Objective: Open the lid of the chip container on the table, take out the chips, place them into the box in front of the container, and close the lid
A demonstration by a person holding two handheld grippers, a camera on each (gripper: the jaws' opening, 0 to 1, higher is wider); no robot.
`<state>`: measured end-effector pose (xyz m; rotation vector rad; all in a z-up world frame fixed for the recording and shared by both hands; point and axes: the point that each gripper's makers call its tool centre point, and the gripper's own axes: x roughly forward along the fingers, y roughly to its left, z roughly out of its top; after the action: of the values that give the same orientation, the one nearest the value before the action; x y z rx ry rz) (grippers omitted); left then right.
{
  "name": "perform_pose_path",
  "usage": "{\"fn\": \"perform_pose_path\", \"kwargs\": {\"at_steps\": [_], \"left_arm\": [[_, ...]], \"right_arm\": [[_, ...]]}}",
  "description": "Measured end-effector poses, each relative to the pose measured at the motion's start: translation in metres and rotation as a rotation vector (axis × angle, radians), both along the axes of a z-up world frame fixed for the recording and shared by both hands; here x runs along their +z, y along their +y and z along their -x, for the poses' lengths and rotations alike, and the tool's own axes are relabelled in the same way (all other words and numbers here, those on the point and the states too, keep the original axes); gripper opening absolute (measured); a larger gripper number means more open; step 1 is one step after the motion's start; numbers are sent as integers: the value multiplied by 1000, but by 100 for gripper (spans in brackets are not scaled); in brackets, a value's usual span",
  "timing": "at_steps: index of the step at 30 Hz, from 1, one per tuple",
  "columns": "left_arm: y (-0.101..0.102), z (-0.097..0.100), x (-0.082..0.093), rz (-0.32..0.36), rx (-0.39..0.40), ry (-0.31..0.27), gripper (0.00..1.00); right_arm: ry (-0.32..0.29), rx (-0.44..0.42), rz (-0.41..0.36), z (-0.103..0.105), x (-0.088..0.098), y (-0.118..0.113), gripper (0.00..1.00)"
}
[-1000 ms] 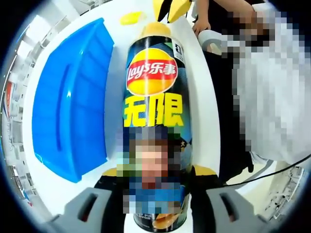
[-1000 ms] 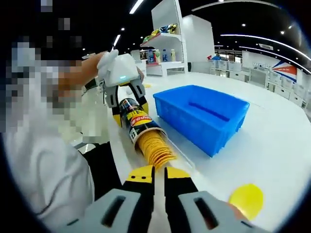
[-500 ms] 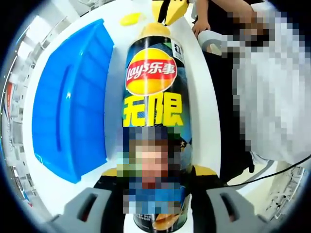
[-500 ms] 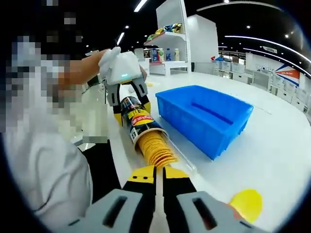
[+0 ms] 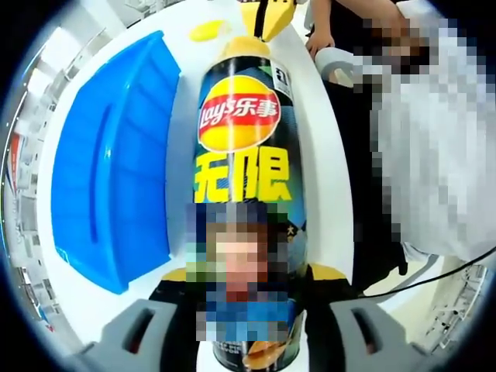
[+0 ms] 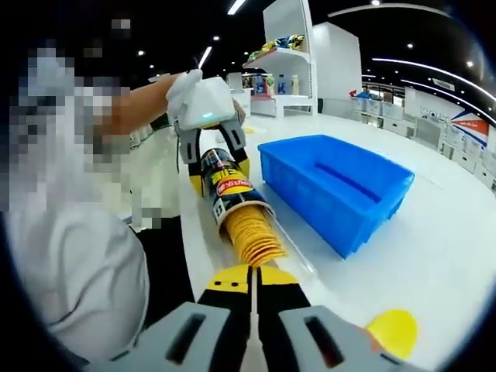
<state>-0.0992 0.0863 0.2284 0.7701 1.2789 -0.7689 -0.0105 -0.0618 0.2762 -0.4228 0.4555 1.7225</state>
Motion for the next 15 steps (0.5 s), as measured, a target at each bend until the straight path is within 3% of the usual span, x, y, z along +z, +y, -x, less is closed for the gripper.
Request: {"fn": "perform_pose_path", "kwargs": {"at_steps": [8, 15], "left_arm": [[0, 0, -1, 5, -2, 2, 53], [-1, 0, -1, 8, -4, 6, 53]], "right_arm": [[47, -41, -15, -4, 3, -4, 2], [124, -46, -40, -3, 5, -6, 2]]}}
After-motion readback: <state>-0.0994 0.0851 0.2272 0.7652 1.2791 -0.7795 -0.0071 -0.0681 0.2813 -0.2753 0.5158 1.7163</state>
